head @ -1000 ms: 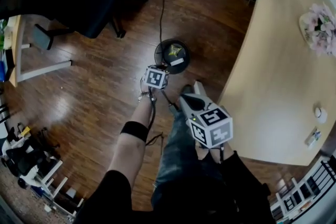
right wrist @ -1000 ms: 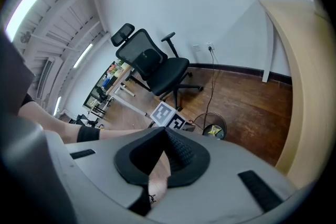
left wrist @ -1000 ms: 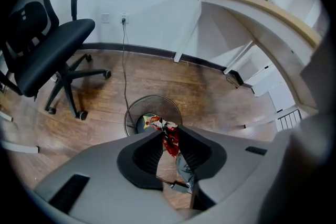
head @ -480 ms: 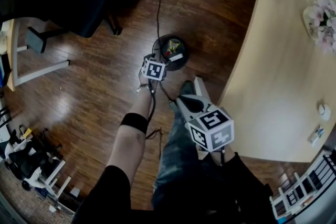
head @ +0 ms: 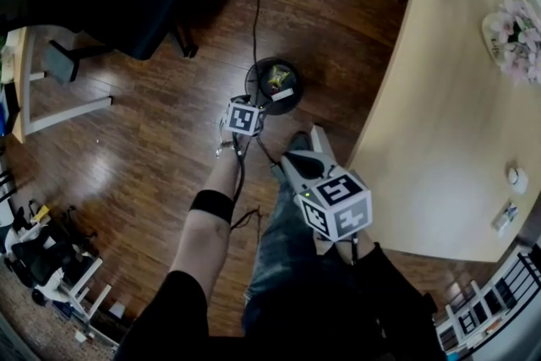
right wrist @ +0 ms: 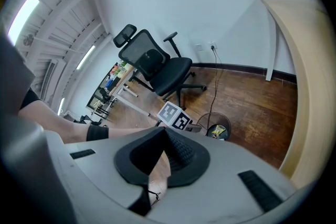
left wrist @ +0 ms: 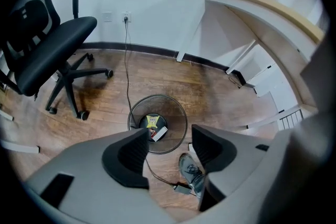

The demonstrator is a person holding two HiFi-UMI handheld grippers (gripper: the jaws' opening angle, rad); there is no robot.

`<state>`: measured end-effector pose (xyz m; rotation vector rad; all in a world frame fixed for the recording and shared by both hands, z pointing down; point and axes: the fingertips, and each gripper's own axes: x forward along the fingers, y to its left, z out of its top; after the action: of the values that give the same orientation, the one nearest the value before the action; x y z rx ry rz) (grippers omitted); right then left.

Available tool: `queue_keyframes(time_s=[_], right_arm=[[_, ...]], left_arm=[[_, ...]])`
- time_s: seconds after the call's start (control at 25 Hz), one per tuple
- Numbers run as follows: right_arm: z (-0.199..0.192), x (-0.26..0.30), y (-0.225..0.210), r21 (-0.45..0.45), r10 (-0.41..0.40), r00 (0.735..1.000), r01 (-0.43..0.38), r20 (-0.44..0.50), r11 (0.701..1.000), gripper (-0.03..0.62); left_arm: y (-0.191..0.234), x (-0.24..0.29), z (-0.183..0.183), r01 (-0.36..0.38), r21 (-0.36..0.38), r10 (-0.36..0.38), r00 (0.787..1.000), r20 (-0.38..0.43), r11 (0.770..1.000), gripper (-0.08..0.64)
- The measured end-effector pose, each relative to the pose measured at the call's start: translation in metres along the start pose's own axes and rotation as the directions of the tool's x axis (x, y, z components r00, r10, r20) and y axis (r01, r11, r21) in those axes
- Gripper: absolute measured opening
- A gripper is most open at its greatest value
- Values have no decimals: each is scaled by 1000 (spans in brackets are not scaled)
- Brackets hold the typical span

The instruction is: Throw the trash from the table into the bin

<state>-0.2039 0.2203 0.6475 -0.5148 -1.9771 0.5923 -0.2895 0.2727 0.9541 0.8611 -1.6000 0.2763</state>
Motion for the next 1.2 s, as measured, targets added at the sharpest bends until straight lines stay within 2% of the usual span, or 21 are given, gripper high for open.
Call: queue_keyframes(time_s=[0.2,0.36,0.56,0.68,0.84,0.96,1.04,1.2], right_arm=[[5,-12,6,-10,-10,1000,11,18,1000,8],[7,-35,7,-8,-43,998,44,41,999,8],[4,-67,5,-13,-77,994,78,71,997,8],[2,-90,4,-12,-96,991,98,96,995,8],[-7,-117,9,-6,-108,986,110,127,994,8],[-20,-135,12,15,-124,982,123,140,992,8],[-28,-147,10,29,-149,978,147,144,989,9],[-37,-182,-10,73,-215,958,205,191,976,8]], left_arm=[[-15,-62,19,-33,26,29,991,127,999,18],[-41,-114,21,-51,66,39,984,173,997,0],[-94,-180,18,-29,125,2,978,211,992,0],[-132,-214,17,-17,184,-23,977,211,983,0],[-174,-255,13,1,200,-41,980,197,980,0],[-205,-273,8,0,289,-55,982,180,957,0],[-230,-282,4,47,344,-109,980,164,938,0],[-291,-295,20,129,482,-231,960,158,866,0]])
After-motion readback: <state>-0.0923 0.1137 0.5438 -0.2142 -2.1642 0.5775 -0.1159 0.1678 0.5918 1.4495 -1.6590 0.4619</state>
